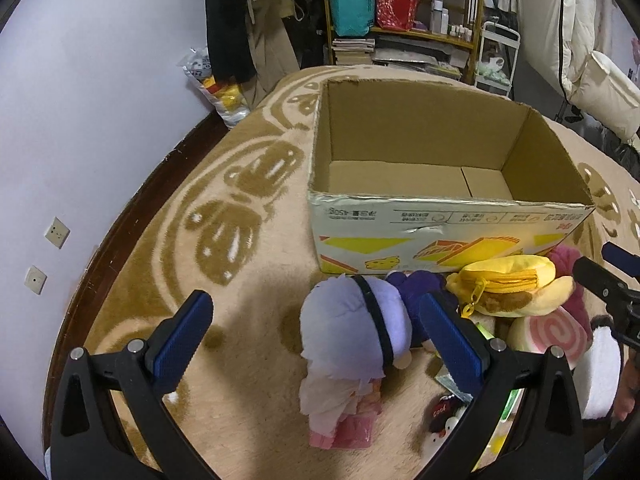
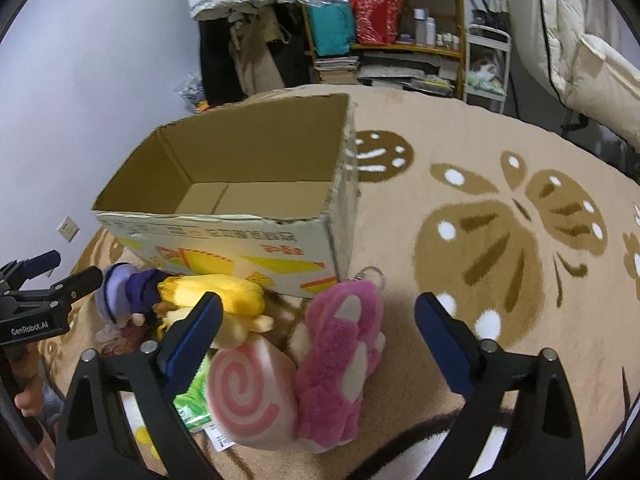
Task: Organize soft objects
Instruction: 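Grasp the white-haired doll with the left tool while the right tool grasps the pink plush bear, then carry the doll with the left tool into the box while the right tool drops the pink bear inside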
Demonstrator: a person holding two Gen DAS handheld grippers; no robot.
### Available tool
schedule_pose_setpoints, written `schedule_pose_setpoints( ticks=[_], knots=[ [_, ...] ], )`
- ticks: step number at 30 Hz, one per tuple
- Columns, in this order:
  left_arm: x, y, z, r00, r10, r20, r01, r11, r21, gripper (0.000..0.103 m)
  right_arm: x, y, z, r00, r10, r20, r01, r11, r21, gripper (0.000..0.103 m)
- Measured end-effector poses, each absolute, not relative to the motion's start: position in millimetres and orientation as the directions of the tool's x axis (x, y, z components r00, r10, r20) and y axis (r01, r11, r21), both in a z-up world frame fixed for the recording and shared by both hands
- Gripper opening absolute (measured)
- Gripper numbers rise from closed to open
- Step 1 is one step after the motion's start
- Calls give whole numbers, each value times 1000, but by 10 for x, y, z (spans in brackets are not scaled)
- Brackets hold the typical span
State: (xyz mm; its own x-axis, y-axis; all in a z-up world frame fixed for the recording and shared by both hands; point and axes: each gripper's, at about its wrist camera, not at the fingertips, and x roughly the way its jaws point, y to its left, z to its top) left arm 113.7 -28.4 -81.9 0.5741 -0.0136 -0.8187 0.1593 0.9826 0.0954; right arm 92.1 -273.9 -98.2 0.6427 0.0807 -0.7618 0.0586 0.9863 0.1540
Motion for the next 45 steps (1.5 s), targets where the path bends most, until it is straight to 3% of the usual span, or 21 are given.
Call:
schedule_pose_setpoints(
  ticks=[5, 15, 19, 20, 23, 26, 45],
  knots=[
    [1175, -343, -909, 558, -9, -830, 171, 980, 105, 102, 953, -2834, -1063, 612, 80, -786, 104, 978, 181, 82],
    [1256, -420, -1077, 522, 21, -853, 162, 979, 124, 102, 998, -2898, -1222, 561, 129, -818, 127, 962, 240, 80],
    [1271, -437, -1129, 516, 11, -857, 164, 980, 111, 102, 1029, -2873, -1294, 537, 138, -832, 120, 964, 238, 72],
    [1274, -427, -1130, 515, 10, -857, 166, 980, 111, 102, 1037, -2862, -1310, 532, 139, -835, 115, 965, 235, 65],
    [1273, -432, -1163, 498, -20, -867, 182, 980, 82, 93, 1059, -2838, -1347, 515, 150, -844, 105, 966, 236, 53],
    [1279, -423, -1224, 451, -63, -890, 187, 982, 25, 70, 1059, -2833, -1361, 511, 117, -851, 111, 973, 201, 39],
    [1011, -311, -928, 564, -13, -825, 126, 990, 70, 64, 937, -2893, -1111, 591, 98, -801, 118, 971, 206, 31]
  ],
)
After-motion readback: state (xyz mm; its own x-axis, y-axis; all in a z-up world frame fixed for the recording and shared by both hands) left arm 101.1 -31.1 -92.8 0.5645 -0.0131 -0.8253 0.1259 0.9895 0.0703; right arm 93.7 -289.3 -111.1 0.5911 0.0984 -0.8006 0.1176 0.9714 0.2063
